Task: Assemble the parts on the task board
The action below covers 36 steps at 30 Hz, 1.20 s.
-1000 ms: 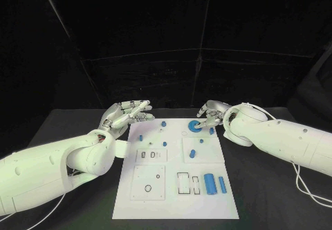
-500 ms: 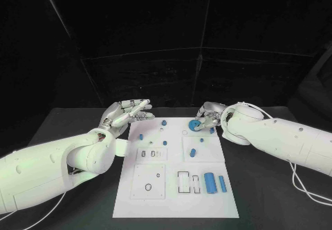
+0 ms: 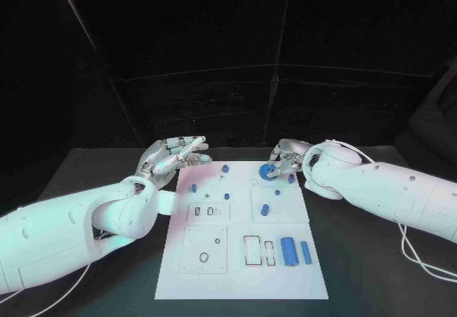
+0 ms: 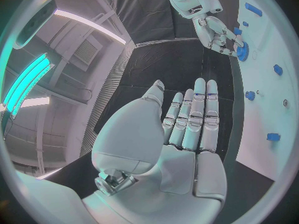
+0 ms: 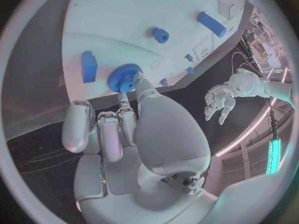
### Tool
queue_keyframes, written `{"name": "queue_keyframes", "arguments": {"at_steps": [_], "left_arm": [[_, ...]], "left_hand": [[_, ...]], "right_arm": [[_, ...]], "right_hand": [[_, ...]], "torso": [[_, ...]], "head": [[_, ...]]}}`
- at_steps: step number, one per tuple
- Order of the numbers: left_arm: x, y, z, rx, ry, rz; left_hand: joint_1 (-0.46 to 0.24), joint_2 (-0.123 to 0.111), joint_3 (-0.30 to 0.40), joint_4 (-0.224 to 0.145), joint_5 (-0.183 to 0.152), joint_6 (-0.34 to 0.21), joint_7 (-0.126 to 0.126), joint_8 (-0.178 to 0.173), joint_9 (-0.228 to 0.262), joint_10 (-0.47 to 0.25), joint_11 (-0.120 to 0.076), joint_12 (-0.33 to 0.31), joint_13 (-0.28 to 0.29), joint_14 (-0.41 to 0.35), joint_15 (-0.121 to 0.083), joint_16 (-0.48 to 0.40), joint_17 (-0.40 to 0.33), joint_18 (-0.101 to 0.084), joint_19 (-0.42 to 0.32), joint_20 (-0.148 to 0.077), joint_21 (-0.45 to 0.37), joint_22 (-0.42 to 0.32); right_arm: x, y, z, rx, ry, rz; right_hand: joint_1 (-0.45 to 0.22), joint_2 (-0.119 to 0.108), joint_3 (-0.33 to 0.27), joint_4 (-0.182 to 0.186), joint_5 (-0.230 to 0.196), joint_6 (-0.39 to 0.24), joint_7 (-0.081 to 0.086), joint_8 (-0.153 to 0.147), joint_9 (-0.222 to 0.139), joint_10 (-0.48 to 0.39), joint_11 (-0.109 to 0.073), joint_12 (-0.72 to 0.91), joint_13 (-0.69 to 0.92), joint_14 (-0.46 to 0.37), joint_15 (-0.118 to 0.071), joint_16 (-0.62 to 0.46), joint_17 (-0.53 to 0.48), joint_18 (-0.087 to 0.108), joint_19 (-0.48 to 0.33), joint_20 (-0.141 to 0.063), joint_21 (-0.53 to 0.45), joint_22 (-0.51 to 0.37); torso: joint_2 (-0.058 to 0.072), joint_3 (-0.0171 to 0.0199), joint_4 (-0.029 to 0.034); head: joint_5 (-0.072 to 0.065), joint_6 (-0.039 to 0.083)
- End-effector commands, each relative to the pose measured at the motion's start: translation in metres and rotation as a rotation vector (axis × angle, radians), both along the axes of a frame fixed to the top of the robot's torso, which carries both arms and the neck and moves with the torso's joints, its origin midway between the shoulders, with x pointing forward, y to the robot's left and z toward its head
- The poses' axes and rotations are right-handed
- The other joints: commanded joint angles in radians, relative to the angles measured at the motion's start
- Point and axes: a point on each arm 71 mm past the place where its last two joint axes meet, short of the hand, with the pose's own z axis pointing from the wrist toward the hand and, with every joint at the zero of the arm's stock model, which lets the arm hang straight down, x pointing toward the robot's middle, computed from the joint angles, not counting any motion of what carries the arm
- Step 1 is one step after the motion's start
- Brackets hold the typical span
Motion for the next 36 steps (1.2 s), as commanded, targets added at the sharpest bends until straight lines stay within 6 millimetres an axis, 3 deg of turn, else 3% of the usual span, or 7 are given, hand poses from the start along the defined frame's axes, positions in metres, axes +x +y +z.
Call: {"name": "queue_keyframes", "arguments": {"at_steps": [1,12,17,24,26,36], "left_arm": [[0.0,-0.002,0.001,-0.007,-0.005,-0.016],[0.0,-0.002,0.001,-0.009,0.0,-0.025],[0.0,-0.003,0.001,-0.01,0.002,-0.028],[0.0,-0.003,0.001,-0.011,0.004,-0.031],[0.0,-0.003,0.001,-0.011,0.004,-0.032],[0.0,-0.003,0.001,-0.011,0.005,-0.033]], "left_hand": [[0.007,0.001,-0.001,-0.007,0.0,0.005,0.015,-0.004,-0.001,0.002,0.002,-0.004,-0.001,0.006,0.0,-0.006,0.001,0.014,0.007,0.001,-0.006,-0.002],[0.008,0.003,-0.001,-0.009,0.0,0.004,0.016,-0.006,-0.001,0.0,0.003,-0.006,-0.002,0.005,0.0,-0.008,0.002,0.014,0.007,0.001,-0.008,-0.003],[0.008,0.004,-0.001,-0.01,0.0,0.003,0.017,-0.007,-0.002,-0.001,0.004,-0.007,-0.002,0.005,0.001,-0.008,0.003,0.014,0.007,0.001,-0.009,-0.004],[0.008,0.004,-0.001,-0.011,-0.001,0.001,0.019,-0.009,-0.002,-0.003,0.005,-0.009,-0.002,0.005,0.001,-0.01,0.004,0.014,0.007,0.002,-0.01,-0.004],[0.008,0.004,-0.001,-0.012,-0.001,0.0,0.019,-0.01,-0.002,-0.004,0.006,-0.01,-0.002,0.005,0.002,-0.011,0.005,0.014,0.007,0.002,-0.01,-0.005],[0.007,0.005,-0.002,-0.012,-0.001,-0.001,0.02,-0.011,-0.002,-0.006,0.006,-0.012,-0.003,0.004,0.002,-0.012,0.005,0.013,0.007,0.002,-0.011,-0.006]], "right_arm": [[0.0,0.003,0.005,0.002,-0.047,0.012],[-0.002,0.008,0.007,-0.014,-0.082,0.036],[-0.007,0.015,0.012,0.003,-0.134,0.058],[-0.017,0.03,0.02,0.016,-0.207,0.095],[-0.021,0.036,0.022,0.02,-0.224,0.107],[-0.032,0.067,0.027,0.036,-0.255,0.166]], "right_hand": [[0.018,0.017,0.023,-0.012,-0.017,0.022,-0.006,0.006,0.001,0.008,-0.004,0.005,0.085,0.087,-0.01,0.006,0.181,-0.018,0.003,-0.006,0.007,0.004],[0.026,0.021,0.063,-0.033,-0.014,0.055,-0.015,0.001,-0.006,0.011,-0.012,0.006,0.091,0.087,-0.017,0.008,0.185,-0.021,0.009,-0.014,0.014,0.019],[0.008,0.009,0.083,-0.036,0.037,0.065,-0.016,-0.014,-0.013,0.011,-0.015,0.005,0.093,0.088,-0.019,0.008,0.187,-0.024,0.016,-0.016,0.02,0.032],[-0.014,-0.003,0.103,-0.035,0.067,0.069,-0.015,-0.028,-0.016,0.014,-0.014,0.007,0.098,0.089,-0.018,0.01,0.192,-0.031,0.031,-0.016,0.036,0.065],[-0.021,-0.007,0.112,-0.035,0.077,0.073,-0.016,-0.033,-0.016,0.015,-0.014,0.007,0.1,0.089,-0.018,0.011,0.193,-0.032,0.035,-0.016,0.04,0.073],[-0.028,-0.014,0.12,-0.035,0.085,0.076,-0.016,-0.038,-0.016,0.017,-0.015,0.008,0.101,0.09,-0.019,0.011,0.195,-0.035,0.043,-0.016,0.047,0.088]], "torso": [[0.0,-0.0004,0.0002],[0.001,-0.0003,0.0007],[0.001,0.0003,0.002],[0.001,-0.0014,0.0035],[0.001,-0.0003,0.0037],[0.002,-0.0011,0.0028]], "head": [[-0.002,0.0],[-0.003,-0.002],[-0.001,-0.002],[0.0,-0.002],[0.004,-0.003],[0.01,-0.004]]}}
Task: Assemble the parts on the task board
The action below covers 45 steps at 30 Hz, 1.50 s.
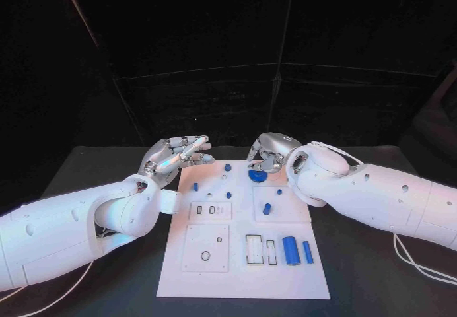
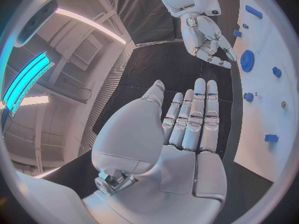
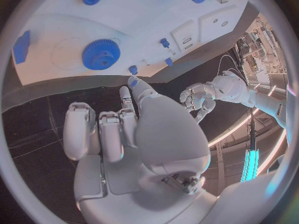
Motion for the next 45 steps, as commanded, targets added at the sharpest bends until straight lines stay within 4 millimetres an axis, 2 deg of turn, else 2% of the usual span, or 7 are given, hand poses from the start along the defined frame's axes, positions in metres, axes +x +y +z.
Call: {"name": "queue_keyframes", "arguments": {"at_steps": [1,5,8,13,21,28,45], "left_arm": [[0.0,-0.002,0.002,-0.008,-0.005,-0.016],[-0.001,-0.002,0.002,-0.008,-0.005,-0.018],[-0.001,-0.002,0.002,-0.008,-0.004,-0.017],[0.0,-0.001,0.001,-0.007,-0.005,-0.014],[0.0,-0.001,0.001,-0.006,-0.005,-0.014],[0.001,0.0,0.001,-0.005,-0.004,-0.011],[0.002,-0.001,0.001,-0.004,-0.004,-0.011]], "left_hand": [[0.007,0.005,-0.002,-0.007,-0.001,-0.001,0.02,-0.007,-0.001,-0.002,0.003,-0.004,-0.001,0.004,0.002,-0.001,0.001,0.013,0.007,0.002,-0.003,-0.002],[0.007,0.005,-0.002,-0.007,-0.001,-0.001,0.02,-0.007,-0.001,-0.002,0.003,-0.004,-0.001,0.004,0.002,-0.001,0.001,0.013,0.007,0.002,-0.003,-0.002],[0.007,0.005,-0.002,-0.007,-0.001,-0.003,0.021,-0.008,-0.001,-0.004,0.003,-0.005,-0.001,0.004,0.002,-0.002,0.002,0.013,0.008,0.002,-0.004,-0.002],[0.007,0.005,-0.002,-0.007,-0.001,-0.003,0.021,-0.008,-0.001,-0.004,0.003,-0.005,-0.001,0.004,0.002,-0.002,0.002,0.013,0.008,0.002,-0.004,-0.002],[0.007,0.005,-0.002,-0.007,-0.001,-0.003,0.021,-0.008,-0.001,-0.004,0.003,-0.005,-0.001,0.004,0.002,-0.002,0.002,0.013,0.008,0.002,-0.004,-0.002],[0.007,0.005,-0.002,-0.007,-0.001,-0.003,0.021,-0.008,-0.001,-0.004,0.003,-0.005,-0.001,0.004,0.002,-0.002,0.002,0.013,0.008,0.002,-0.004,-0.002],[0.006,0.005,-0.003,-0.009,-0.001,-0.004,0.021,-0.009,-0.001,-0.005,0.004,-0.006,-0.001,0.004,0.003,-0.003,0.003,0.013,0.008,0.003,-0.005,-0.003]], "right_arm": [[-0.002,0.01,0.005,0.0,-0.048,0.01],[-0.001,0.015,0.003,-0.007,-0.04,0.014],[0.0,0.014,0.002,-0.016,-0.032,0.008],[0.004,0.007,-0.003,-0.057,0.018,-0.015],[0.011,-0.005,-0.011,-0.094,0.083,-0.047],[0.012,-0.012,-0.015,-0.109,0.123,-0.056],[0.02,-0.021,-0.024,-0.113,0.158,-0.083]], "right_hand": [[-0.011,-0.002,0.007,0.001,0.004,0.0,0.0,-0.003,-0.001,0.006,-0.004,0.003,0.102,0.092,-0.006,0.006,0.195,-0.019,0.009,0.0,0.007,0.003],[-0.018,-0.007,0.011,0.002,0.0,-0.001,0.0,-0.008,-0.001,0.004,-0.003,0.0,0.099,0.092,-0.005,0.006,0.195,-0.02,0.01,0.0,0.008,0.004],[-0.023,-0.012,0.015,0.002,-0.004,-0.006,0.002,-0.016,-0.002,0.001,-0.002,-0.004,0.096,0.092,-0.004,0.006,0.196,-0.02,0.01,0.001,0.009,0.006],[-0.056,-0.044,0.01,0.011,-0.048,-0.048,0.017,-0.05,-0.004,-0.015,0.011,-0.022,0.078,0.093,0.006,0.008,0.2,-0.021,0.012,0.009,0.012,0.013],[-0.085,-0.075,-0.014,0.026,-0.051,-0.096,0.029,-0.079,-0.002,-0.03,0.023,-0.037,0.063,0.094,0.018,0.011,0.208,-0.022,0.012,0.02,0.014,0.017],[-0.102,-0.094,-0.043,0.052,-0.058,-0.119,0.036,-0.09,0.0,-0.036,0.031,-0.041,0.06,0.094,0.025,0.011,0.209,-0.022,0.01,0.028,0.014,0.016],[-0.096,-0.084,-0.054,0.064,-0.047,-0.114,0.036,-0.085,0.003,-0.035,0.031,-0.039,0.063,0.095,0.026,0.013,0.213,-0.022,0.011,0.03,0.016,0.02]], "torso": [[0.001,-0.0004,-0.0002],[0.0,-0.0012,0.0015],[0.0,0.0003,-0.0003],[-0.001,-0.0005,-0.0032],[0.0,0.0021,-0.0021],[0.0,0.0014,-0.0029],[0.001,0.001,-0.0016]], "head": [[0.002,-0.001],[0.0,-0.002],[0.002,-0.002],[0.002,-0.001],[0.001,-0.001],[0.001,-0.001],[-0.003,-0.004]]}}
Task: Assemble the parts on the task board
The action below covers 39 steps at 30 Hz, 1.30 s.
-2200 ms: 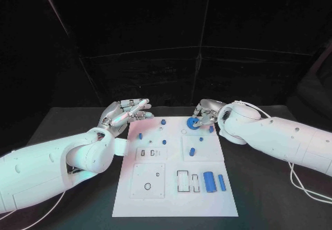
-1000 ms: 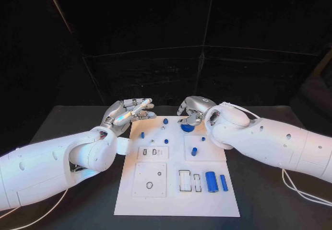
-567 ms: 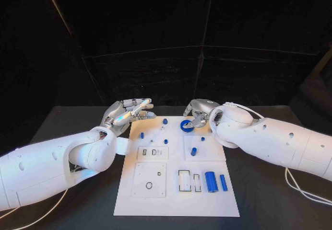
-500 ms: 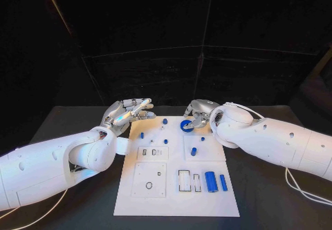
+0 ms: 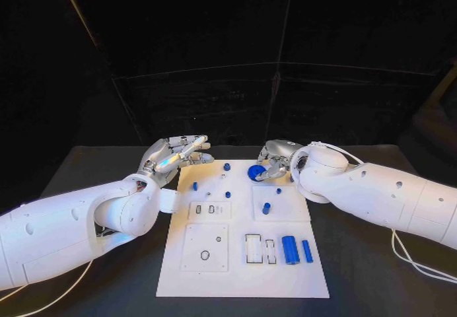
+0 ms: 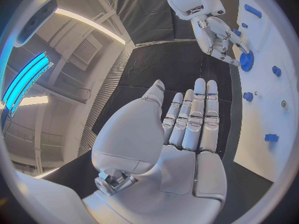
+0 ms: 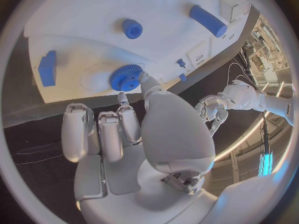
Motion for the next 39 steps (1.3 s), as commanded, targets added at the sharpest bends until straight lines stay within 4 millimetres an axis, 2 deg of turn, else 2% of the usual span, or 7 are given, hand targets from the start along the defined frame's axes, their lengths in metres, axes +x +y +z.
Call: {"name": "queue_keyframes", "arguments": {"at_steps": [1,14,19,31,39], "left_arm": [[0.0,-0.002,0.001,-0.006,-0.007,-0.012],[0.001,-0.003,0.001,-0.007,-0.006,-0.015],[0.001,-0.003,0.001,-0.007,-0.005,-0.014],[0.001,-0.002,0.001,-0.006,-0.004,-0.015],[0.001,-0.003,0.001,-0.007,-0.003,-0.017]], "left_hand": [[0.006,0.005,0.0,-0.006,-0.001,-0.004,0.021,-0.005,-0.001,-0.005,0.004,-0.006,-0.001,0.004,0.003,-0.003,0.001,0.013,0.008,0.003,-0.005,-0.001],[0.006,0.005,0.0,-0.006,-0.001,-0.004,0.021,-0.005,-0.001,-0.005,0.004,-0.006,-0.001,0.004,0.003,-0.003,0.001,0.013,0.008,0.003,-0.005,-0.001],[0.006,0.005,0.0,-0.006,-0.001,-0.004,0.021,-0.005,-0.001,-0.005,0.004,-0.006,-0.001,0.004,0.003,-0.003,0.001,0.013,0.008,0.003,-0.005,-0.001],[0.006,0.005,0.0,-0.006,-0.001,-0.004,0.021,-0.005,-0.001,-0.005,0.004,-0.006,-0.001,0.004,0.003,-0.003,0.001,0.013,0.008,0.003,-0.005,-0.001],[0.006,0.005,0.0,-0.006,-0.001,-0.004,0.021,-0.005,-0.001,-0.005,0.004,-0.006,-0.001,0.004,0.003,-0.003,0.001,0.013,0.008,0.003,-0.005,-0.001]], "right_arm": [[0.001,0.001,-0.001,-0.001,0.02,0.005],[0.006,0.003,-0.005,0.001,0.031,0.001],[0.007,0.003,-0.005,-0.004,0.037,0.001],[0.005,0.006,-0.004,-0.049,-0.014,0.018],[0.0,0.014,0.0,-0.076,-0.104,0.038]], "right_hand": [[0.002,0.014,-0.005,0.0,0.008,-0.001,0.0,0.001,0.002,-0.005,0.002,0.001,0.064,0.091,0.007,0.005,0.212,-0.007,0.001,0.009,0.006,0.001],[0.015,0.037,-0.002,0.001,0.019,0.004,-0.001,0.005,0.003,-0.004,0.001,0.003,0.066,0.092,0.006,0.005,0.213,-0.007,0.001,0.008,0.007,0.003],[0.023,0.048,0.001,-0.002,0.022,0.015,-0.003,0.011,0.005,-0.001,-0.001,0.005,0.07,0.092,0.005,0.005,0.213,-0.007,0.0,0.007,0.007,0.002],[0.097,0.086,0.056,-0.052,0.0,0.082,-0.018,0.046,0.012,0.006,-0.016,0.01,0.079,0.092,-0.007,0.006,0.217,-0.007,0.0,-0.003,0.008,0.003],[0.091,0.103,0.083,-0.054,-0.01,0.107,-0.026,0.056,0.012,0.017,-0.023,0.02,0.09,0.092,-0.013,0.007,0.218,-0.007,0.0,-0.009,0.008,0.004]], "torso": [[0.0,-0.0003,-0.0001],[0.0,-0.0006,0.0008],[0.0,-0.0009,-0.0006],[-0.001,-0.0009,-0.0001],[0.0,-0.001,-0.0002]], "head": [[0.0,-0.002],[0.0,-0.003],[0.001,-0.006],[-0.001,-0.009],[-0.001,-0.009]]}}
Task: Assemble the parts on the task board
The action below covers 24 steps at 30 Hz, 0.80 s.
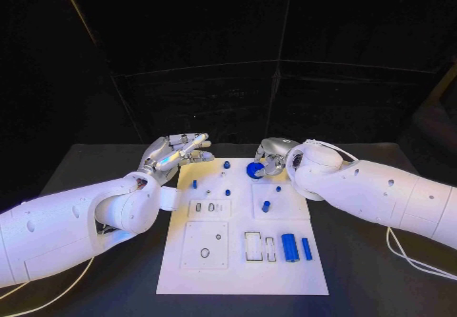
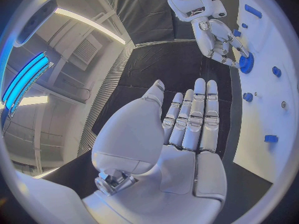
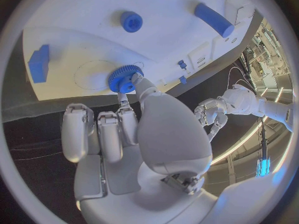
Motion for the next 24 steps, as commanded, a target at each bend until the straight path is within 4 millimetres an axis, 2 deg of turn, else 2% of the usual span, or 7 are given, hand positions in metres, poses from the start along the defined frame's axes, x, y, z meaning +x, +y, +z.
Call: {"name": "queue_keyframes", "arguments": {"at_steps": [1,9,14,24], "left_arm": [[0.0,-0.002,0.002,-0.007,-0.006,-0.014],[0.0,-0.001,0.001,-0.007,-0.006,-0.014],[0.0,-0.001,0.001,-0.007,-0.006,-0.014],[0.0,-0.001,0.001,-0.007,-0.006,-0.014]], "left_hand": [[0.006,0.005,0.0,-0.006,-0.001,-0.004,0.021,-0.005,-0.002,-0.005,0.004,-0.007,-0.001,0.004,0.003,-0.003,0.001,0.013,0.008,0.003,-0.005,-0.001],[0.006,0.006,-0.001,-0.007,-0.001,-0.005,0.022,-0.007,-0.001,-0.007,0.005,-0.008,-0.001,0.004,0.003,-0.005,0.003,0.013,0.008,0.003,-0.006,-0.002],[0.006,0.006,-0.001,-0.007,-0.001,-0.005,0.022,-0.007,-0.001,-0.007,0.005,-0.008,-0.001,0.004,0.004,-0.005,0.003,0.013,0.008,0.003,-0.007,-0.003],[0.006,0.006,-0.001,-0.007,-0.001,-0.005,0.022,-0.007,-0.001,-0.007,0.005,-0.008,-0.001,0.004,0.004,-0.005,0.003,0.013,0.008,0.003,-0.007,-0.003]], "right_arm": [[-0.003,0.004,0.002,-0.038,-0.079,0.013],[-0.012,0.011,0.007,-0.005,-0.121,0.04],[-0.023,0.019,0.012,0.027,-0.142,0.064],[-0.034,0.047,0.018,0.048,-0.167,0.116]], "right_hand": [[0.001,0.016,0.015,0.0,-0.006,0.024,-0.012,0.006,0.003,0.003,-0.009,0.009,0.091,0.096,-0.01,0.007,0.219,-0.007,0.001,-0.01,0.004,0.002],[-0.009,0.019,0.029,0.001,0.01,0.035,-0.016,0.007,0.002,0.01,-0.014,0.014,0.097,0.097,-0.015,0.007,0.219,-0.008,0.002,-0.014,0.006,0.004],[-0.016,0.015,0.032,0.002,0.014,0.037,-0.017,0.006,0.001,0.012,-0.014,0.015,0.099,0.097,-0.016,0.007,0.22,-0.008,0.004,-0.015,0.007,0.007],[-0.02,0.014,0.034,0.003,0.015,0.037,-0.017,0.005,0.0,0.012,-0.015,0.015,0.098,0.096,-0.016,0.007,0.219,-0.009,0.005,-0.016,0.008,0.009]], "torso": [[0.0,0.0,0.0005],[0.0,0.0004,0.0013],[0.0,-0.0006,0.0005],[0.001,-0.0006,0.0024]], "head": [[-0.001,0.0],[0.0,-0.001],[0.003,0.0],[0.005,0.002]]}}
